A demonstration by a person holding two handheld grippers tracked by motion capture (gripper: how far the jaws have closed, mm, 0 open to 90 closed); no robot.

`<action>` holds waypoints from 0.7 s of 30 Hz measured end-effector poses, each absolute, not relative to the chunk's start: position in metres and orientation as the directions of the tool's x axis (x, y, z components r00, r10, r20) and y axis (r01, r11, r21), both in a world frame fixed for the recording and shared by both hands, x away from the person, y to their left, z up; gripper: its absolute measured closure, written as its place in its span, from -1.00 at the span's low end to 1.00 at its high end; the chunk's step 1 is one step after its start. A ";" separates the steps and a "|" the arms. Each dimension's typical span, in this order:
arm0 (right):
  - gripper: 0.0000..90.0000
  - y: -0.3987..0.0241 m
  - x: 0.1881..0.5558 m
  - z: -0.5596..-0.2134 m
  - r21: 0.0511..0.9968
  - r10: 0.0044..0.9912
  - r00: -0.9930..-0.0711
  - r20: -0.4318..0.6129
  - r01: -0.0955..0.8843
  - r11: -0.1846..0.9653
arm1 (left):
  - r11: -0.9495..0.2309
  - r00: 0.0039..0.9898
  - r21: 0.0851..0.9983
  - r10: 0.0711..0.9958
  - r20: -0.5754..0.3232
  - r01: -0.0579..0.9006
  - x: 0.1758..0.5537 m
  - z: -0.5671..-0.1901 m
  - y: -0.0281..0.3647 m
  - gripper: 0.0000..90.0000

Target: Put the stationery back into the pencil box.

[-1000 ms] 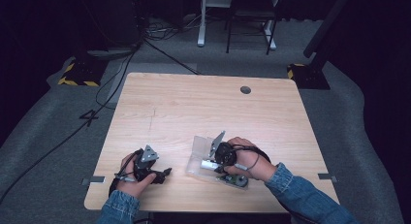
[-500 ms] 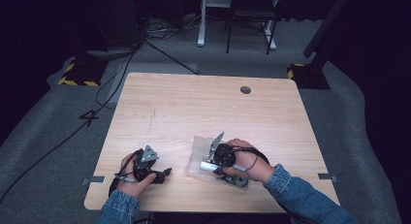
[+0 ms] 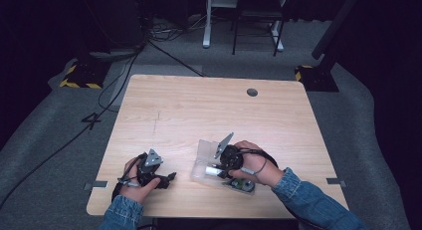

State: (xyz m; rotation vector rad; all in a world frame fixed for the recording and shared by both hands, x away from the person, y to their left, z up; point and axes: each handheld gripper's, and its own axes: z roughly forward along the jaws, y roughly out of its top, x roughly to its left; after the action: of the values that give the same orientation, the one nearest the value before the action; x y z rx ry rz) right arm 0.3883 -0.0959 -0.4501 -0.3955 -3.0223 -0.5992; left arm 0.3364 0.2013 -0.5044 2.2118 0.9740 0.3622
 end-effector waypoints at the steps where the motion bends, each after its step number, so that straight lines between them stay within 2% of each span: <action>1: 0.47 -0.096 0.389 -0.449 0.378 0.238 -0.968 0.079 0.250 0.891 | -0.486 0.681 0.686 0.732 -0.019 0.542 0.336 -0.504 0.201 -0.67; 7: 0.41 -0.103 0.391 -0.439 0.423 0.249 -0.967 0.056 0.249 0.871 | -0.486 0.681 0.686 0.732 -0.019 0.542 0.336 -0.504 0.201 -0.67; 14: 0.08 -0.119 0.395 -0.422 0.532 0.289 -0.957 0.027 0.258 0.806 | -0.476 0.687 0.692 0.725 -0.040 0.543 0.339 -0.504 0.204 -0.67; 21: -0.09 -0.135 0.399 -0.404 0.626 0.344 -0.939 0.022 0.281 0.727 | -0.474 0.672 0.689 0.740 -0.024 0.548 0.338 -0.505 0.205 -0.67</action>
State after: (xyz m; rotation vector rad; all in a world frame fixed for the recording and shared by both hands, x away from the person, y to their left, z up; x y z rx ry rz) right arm 0.3994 -0.1346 -0.4036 -0.5461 -3.0076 -1.0658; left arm 0.3385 0.2052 -0.5046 2.2006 0.9877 0.3635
